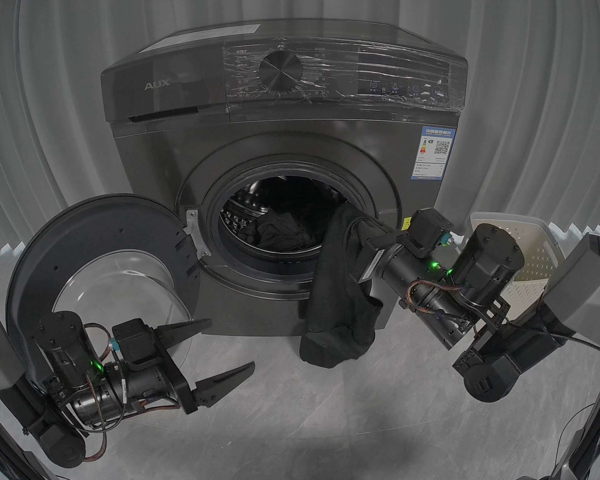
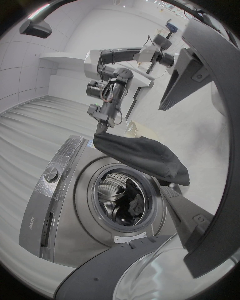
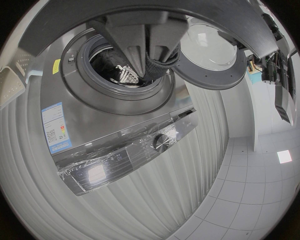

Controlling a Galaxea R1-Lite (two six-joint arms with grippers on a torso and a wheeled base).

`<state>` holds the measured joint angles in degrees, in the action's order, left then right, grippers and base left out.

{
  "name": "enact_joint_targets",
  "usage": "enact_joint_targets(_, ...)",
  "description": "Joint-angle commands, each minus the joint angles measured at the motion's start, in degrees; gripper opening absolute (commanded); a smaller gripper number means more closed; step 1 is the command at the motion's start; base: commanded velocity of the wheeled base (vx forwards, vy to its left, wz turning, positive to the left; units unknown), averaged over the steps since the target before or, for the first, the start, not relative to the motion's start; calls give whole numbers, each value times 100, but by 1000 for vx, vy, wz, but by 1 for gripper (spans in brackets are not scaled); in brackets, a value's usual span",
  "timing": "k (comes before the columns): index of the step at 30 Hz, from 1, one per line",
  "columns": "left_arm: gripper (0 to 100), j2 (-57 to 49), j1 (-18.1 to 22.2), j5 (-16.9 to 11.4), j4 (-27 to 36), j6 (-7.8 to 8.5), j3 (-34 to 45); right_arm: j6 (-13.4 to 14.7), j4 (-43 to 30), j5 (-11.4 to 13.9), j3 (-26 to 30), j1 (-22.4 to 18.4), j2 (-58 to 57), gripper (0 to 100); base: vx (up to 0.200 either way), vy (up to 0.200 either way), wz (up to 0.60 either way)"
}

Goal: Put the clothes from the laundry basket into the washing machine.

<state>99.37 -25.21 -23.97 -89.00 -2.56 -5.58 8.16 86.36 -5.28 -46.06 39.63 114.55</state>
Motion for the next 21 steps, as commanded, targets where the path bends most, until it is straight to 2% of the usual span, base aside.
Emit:
enact_joint_targets(1,100,470,7,243,-3,54,-435,2,-5,-8,-26,194,23,0,0,0,0)
enact_joint_targets(12,100,1419,25,305,-3,45,-1323,-25,57,106,-44,423,-30,0,0,0,0)
enact_joint_targets(15,100,1516,51,305,-3,45,-1428,-16,74,299,-26,510,-39,0,0,0,0)
enact_joint_targets(21,100,1630,42,296,-3,71,-1428,-25,74,308,-79,642,-30,0,0,0,0)
